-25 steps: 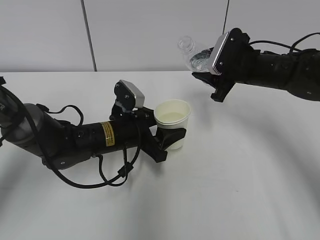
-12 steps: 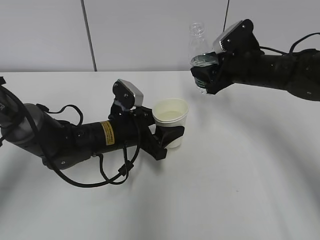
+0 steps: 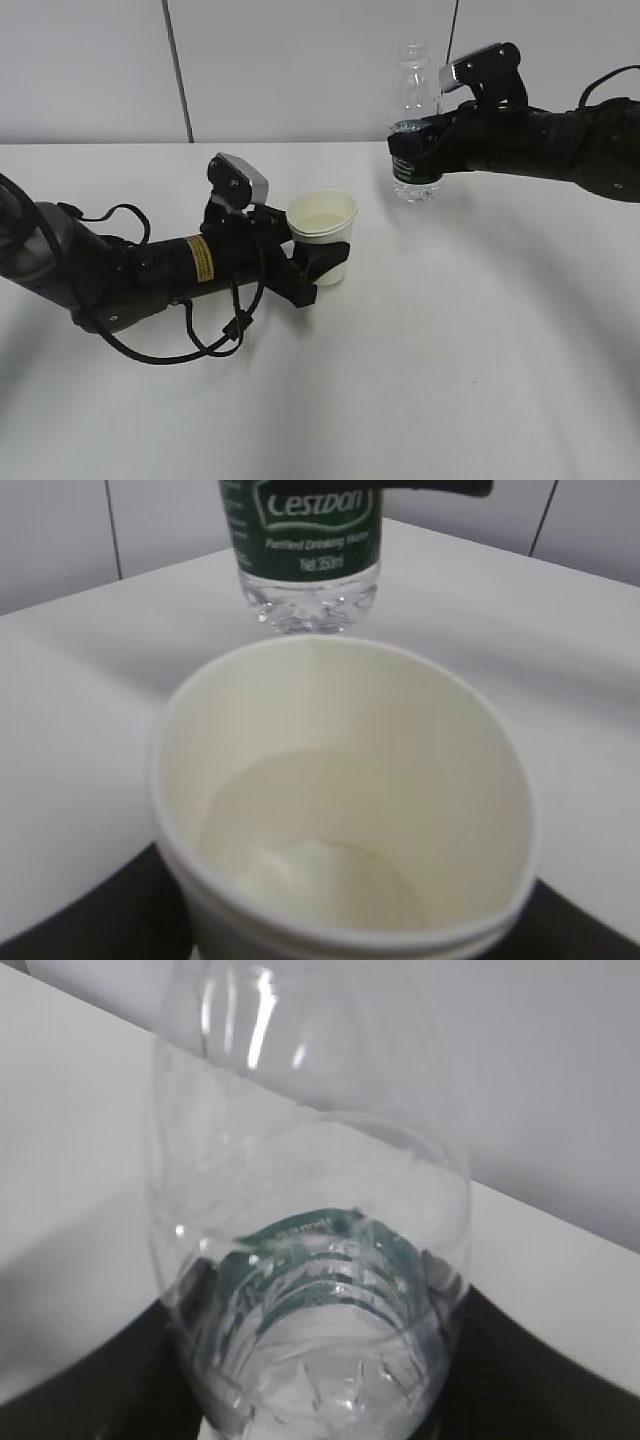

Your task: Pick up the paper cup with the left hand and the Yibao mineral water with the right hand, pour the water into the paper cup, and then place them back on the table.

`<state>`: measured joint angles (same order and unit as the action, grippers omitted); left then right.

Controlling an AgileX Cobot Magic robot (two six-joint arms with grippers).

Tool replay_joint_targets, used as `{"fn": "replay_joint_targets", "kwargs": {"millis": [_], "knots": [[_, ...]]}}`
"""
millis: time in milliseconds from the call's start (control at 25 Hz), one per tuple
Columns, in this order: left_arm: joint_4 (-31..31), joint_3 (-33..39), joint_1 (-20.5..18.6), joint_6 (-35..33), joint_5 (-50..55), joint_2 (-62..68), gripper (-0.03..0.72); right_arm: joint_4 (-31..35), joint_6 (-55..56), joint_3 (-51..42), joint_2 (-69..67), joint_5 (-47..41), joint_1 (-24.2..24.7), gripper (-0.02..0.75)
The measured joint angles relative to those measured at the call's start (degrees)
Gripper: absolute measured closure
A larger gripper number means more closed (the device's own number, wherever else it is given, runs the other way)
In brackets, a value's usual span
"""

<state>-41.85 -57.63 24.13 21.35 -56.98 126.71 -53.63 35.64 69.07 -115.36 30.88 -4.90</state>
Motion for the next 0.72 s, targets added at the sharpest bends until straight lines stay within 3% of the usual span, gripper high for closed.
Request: {"fn": "replay_joint_targets", "kwargs": {"millis": [200, 720], "knots": [[0.0, 0.0, -2.8, 0.0, 0.1, 0.0, 0.263, 0.1, 5.4, 0.0, 0.0, -0.3, 0.0, 0.302], [0.1, 0.0, -9.3, 0.0, 0.8, -0.1, 0.263, 0.9, 6.7, 0.0, 0.0, -0.3, 0.0, 0.302]]}}
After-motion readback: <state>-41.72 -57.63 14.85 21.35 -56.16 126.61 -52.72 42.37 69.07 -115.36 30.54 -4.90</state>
